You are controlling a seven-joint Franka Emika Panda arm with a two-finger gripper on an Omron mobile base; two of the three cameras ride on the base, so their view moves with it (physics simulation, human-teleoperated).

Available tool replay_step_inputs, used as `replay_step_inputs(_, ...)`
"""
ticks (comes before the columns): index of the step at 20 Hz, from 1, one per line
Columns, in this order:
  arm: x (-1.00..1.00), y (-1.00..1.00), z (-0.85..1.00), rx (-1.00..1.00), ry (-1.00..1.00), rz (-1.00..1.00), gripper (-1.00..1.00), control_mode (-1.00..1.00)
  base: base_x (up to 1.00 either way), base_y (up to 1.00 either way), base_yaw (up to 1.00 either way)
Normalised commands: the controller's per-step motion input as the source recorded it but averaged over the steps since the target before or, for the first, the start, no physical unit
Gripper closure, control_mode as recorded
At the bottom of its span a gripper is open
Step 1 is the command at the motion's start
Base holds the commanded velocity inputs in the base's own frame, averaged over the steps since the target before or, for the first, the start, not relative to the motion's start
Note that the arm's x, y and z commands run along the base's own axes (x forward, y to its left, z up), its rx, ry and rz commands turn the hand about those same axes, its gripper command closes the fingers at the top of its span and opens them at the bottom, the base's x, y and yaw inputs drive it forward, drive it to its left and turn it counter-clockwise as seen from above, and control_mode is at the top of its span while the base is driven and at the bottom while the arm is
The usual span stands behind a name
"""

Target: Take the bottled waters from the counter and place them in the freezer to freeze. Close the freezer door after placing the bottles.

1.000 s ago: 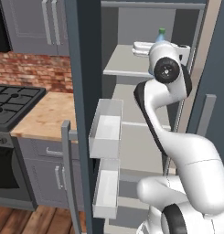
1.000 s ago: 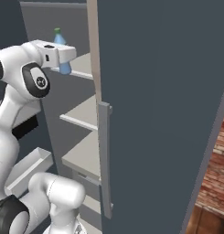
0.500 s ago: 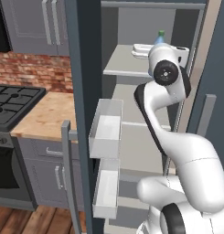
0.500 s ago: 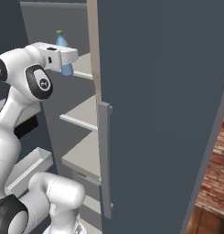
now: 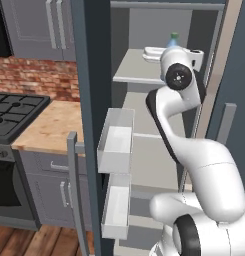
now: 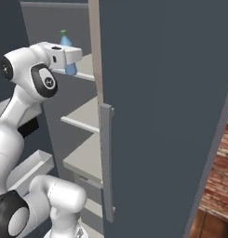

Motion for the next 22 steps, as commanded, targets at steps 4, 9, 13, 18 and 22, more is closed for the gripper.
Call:
replay_step_inputs(4, 0.28, 0.00, -0.05, 0.00, 0.00, 0.00, 1.00, -1.00, 0.00, 0.00, 0.00)
replay_step_inputs(9, 0.36, -0.05, -0.11, 0.00, 0.00, 0.00, 1.00, -1.00, 0.00, 0.00, 0.00)
replay_step_inputs(13, 0.42, -0.09, -0.16, 0.00, 0.00, 0.00, 1.00, -1.00, 0.00, 0.00, 0.00)
replay_step_inputs(18, 0.42, -0.09, -0.18, 0.00, 0.00, 0.00, 1.00, -1.00, 0.00, 0.00, 0.00)
replay_step_inputs(22, 0.39, -0.08, -0.22, 0.00, 0.00, 0.00, 1.00, -1.00, 0.00, 0.00, 0.00)
